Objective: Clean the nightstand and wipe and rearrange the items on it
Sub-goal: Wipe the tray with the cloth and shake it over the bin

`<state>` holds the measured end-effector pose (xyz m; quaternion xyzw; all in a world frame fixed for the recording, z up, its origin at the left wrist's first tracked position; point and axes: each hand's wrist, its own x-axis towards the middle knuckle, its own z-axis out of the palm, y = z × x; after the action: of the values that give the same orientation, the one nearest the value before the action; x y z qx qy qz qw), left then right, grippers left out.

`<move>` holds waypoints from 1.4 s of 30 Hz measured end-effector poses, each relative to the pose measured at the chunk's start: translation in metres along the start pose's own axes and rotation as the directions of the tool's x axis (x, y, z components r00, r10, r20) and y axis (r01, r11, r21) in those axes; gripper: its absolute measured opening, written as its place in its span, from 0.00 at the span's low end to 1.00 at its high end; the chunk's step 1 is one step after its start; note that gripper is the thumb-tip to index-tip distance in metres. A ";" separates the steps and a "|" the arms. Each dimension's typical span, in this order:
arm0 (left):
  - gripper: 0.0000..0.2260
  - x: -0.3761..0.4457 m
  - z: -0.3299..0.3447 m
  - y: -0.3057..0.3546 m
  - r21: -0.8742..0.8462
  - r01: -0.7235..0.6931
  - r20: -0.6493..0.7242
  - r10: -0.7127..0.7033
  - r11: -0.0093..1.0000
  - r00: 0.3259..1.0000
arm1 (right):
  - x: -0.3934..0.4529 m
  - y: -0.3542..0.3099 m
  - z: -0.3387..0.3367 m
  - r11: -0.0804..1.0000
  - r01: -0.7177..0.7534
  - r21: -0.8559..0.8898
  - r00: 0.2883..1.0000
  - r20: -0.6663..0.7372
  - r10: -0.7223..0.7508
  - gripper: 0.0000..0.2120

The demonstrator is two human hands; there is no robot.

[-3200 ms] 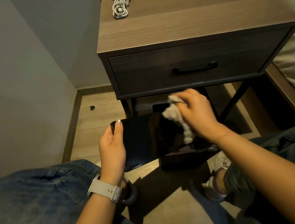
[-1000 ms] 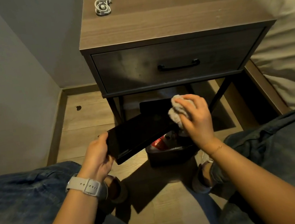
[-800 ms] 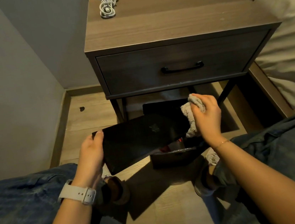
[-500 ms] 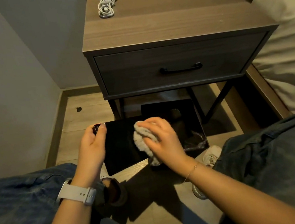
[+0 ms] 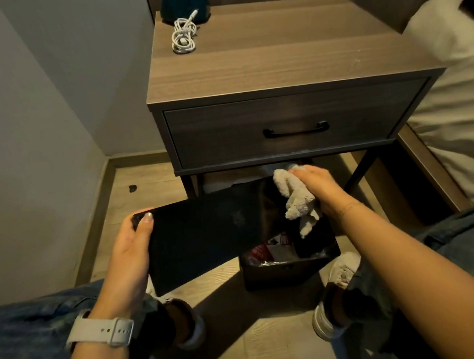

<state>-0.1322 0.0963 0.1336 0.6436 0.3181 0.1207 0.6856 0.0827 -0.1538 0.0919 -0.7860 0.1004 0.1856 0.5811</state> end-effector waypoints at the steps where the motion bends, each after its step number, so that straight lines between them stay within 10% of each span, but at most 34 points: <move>1: 0.11 0.001 -0.001 0.000 0.007 -0.019 -0.042 0.020 1.000 0.999 | 0.000 0.002 0.001 0.994 -0.101 -0.035 0.993 0.060 0.103 0.10; 7: 0.12 0.003 -0.012 -0.001 0.069 -0.144 -0.168 0.154 0.987 0.974 | -0.010 0.039 -0.010 0.713 -0.218 -0.666 0.922 0.099 0.375 0.11; 12: 0.11 0.004 -0.009 0.005 0.112 -0.217 -0.114 0.229 0.970 0.967 | 0.009 0.009 -0.013 0.968 -0.207 0.144 0.974 -0.065 0.218 0.12; 14: 0.11 0.001 -0.005 0.010 0.129 -0.250 -0.088 0.262 0.960 0.961 | 0.009 -0.001 -0.006 0.963 -0.167 0.212 0.981 -0.058 0.183 0.05; 17: 0.11 -0.002 0.003 0.022 0.129 -0.331 -0.061 0.340 0.935 0.938 | 0.005 0.010 -0.005 0.959 -0.274 -0.070 0.956 0.084 0.279 0.14; 20: 0.09 -0.007 0.008 0.040 0.148 -0.397 -0.044 0.407 0.906 0.913 | -0.009 0.022 -0.024 0.700 -0.189 -0.689 0.922 0.122 0.368 0.13; 24: 0.08 -0.010 0.019 0.069 0.214 -0.535 0.102 0.526 0.817 0.844 | -0.037 -0.001 -0.055 0.906 0.180 -0.382 0.983 0.038 -0.179 0.09; 27: 0.08 -0.016 0.043 0.096 0.292 -0.646 0.270 0.587 0.705 0.763 | -0.069 -0.047 -0.060 0.686 0.650 -0.326 0.757 0.204 -0.621 0.24; 32: 0.11 -0.023 0.082 0.127 0.387 -0.786 0.491 0.613 0.482 0.618 | -0.090 -0.085 -0.046 0.279 0.843 -0.459 0.524 0.587 -0.618 0.31; 38: 0.23 -0.022 0.074 0.122 0.456 -0.779 0.502 0.599 0.429 0.624 | -0.083 -0.049 -0.044 0.560 0.791 -0.248 0.599 0.505 -0.622 0.12; 42: 0.24 -0.013 0.058 0.082 0.308 -0.653 0.433 0.510 0.691 0.744 | -0.083 -0.027 -0.049 0.686 0.727 -0.036 0.640 0.398 -0.657 0.11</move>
<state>-0.0883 0.0539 0.2139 0.8595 0.0002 0.1555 0.4870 0.0257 -0.1973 0.1620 -0.7693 -0.3338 0.0947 0.5365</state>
